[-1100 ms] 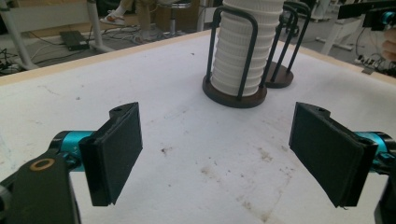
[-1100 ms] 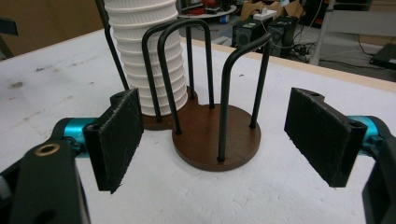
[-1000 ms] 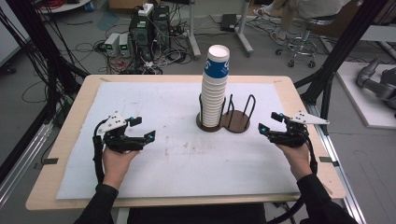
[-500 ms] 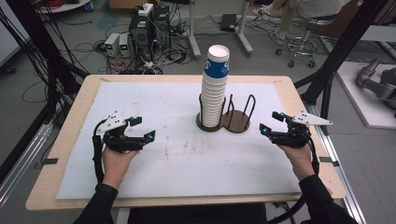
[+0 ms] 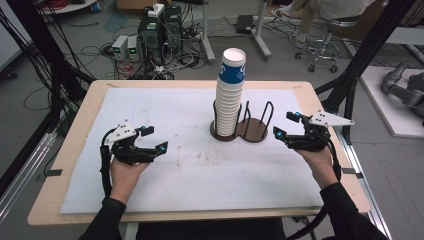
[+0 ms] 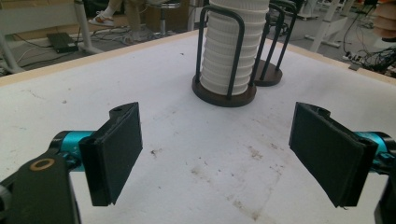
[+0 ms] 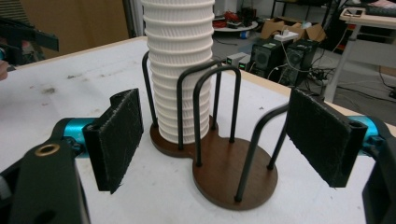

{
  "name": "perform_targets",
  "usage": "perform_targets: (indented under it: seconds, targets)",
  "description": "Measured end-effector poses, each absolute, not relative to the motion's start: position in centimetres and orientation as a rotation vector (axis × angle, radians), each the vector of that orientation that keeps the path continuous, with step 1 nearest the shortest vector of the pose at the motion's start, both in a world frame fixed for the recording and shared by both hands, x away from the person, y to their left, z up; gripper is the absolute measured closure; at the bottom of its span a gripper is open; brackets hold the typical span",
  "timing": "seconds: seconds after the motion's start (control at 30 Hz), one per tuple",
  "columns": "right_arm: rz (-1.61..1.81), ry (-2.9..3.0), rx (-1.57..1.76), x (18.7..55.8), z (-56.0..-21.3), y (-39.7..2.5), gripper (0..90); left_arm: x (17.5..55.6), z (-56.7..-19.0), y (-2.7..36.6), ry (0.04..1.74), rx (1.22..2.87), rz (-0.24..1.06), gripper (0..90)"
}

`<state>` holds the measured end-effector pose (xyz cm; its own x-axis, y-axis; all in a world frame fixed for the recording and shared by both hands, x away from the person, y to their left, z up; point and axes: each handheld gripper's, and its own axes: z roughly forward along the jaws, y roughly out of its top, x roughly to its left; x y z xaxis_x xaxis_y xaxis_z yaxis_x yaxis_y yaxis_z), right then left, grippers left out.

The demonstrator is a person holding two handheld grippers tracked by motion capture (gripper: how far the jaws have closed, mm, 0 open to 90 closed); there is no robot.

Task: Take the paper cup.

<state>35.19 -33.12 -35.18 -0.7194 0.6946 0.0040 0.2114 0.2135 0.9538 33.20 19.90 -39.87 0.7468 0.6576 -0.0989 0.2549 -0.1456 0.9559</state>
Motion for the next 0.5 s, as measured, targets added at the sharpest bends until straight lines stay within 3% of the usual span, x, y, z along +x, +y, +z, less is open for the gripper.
perform_targets:
  seconds: [0.5]
  targets:
    - [1.577,2.103,0.807,39.0,-32.2,-30.0,19.5,33.4,-40.0,19.8,0.716,1.722,0.379,17.3]
